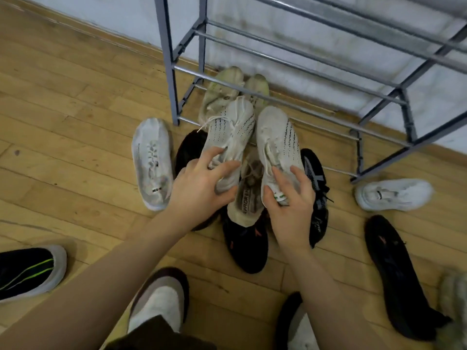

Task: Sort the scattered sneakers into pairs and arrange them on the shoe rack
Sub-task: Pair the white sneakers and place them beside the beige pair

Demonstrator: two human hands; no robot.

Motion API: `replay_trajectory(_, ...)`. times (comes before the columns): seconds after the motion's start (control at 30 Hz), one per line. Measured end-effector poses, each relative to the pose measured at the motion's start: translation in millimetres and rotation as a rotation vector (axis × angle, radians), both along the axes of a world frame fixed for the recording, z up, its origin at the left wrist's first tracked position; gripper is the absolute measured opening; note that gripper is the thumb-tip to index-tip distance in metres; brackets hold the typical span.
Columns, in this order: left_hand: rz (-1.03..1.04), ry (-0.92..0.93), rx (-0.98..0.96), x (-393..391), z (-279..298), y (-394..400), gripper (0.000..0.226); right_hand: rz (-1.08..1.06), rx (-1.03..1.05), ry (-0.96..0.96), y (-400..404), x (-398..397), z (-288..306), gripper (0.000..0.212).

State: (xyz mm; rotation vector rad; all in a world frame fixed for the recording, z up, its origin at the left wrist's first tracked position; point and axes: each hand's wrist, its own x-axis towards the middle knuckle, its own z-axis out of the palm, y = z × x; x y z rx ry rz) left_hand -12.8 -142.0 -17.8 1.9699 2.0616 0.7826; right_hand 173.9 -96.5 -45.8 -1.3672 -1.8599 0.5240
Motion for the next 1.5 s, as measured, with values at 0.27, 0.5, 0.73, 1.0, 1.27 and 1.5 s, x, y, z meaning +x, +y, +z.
replay_trajectory(0.27,-0.119,0.098,-0.016,30,-9,60,0.047,-0.107,0.037,-0.015,44,29,-6,0.039)
replay_trajectory(0.5,-0.161,0.099,-0.042,45,-24,137,0.047,-0.143,0.020,-0.064,111,37,-18,0.041)
replay_trajectory(0.73,-0.158,0.048,-0.043,61,-44,206,0.048,-0.145,-0.074,0.007,181,44,-26,0.035)
replay_trajectory(1.0,-0.108,-0.055,-0.131,85,-70,252,0.051,-0.163,0.003,-0.072,225,45,-49,0.032)
replay_trajectory(1.27,-0.184,-0.099,-0.159,86,-84,261,0.057,-0.061,-0.201,-0.121,221,67,-54,0.049)
replay_trajectory(1.5,-0.199,-0.075,-0.161,79,-83,248,0.065,-0.042,-0.186,-0.278,205,62,-55,0.053)
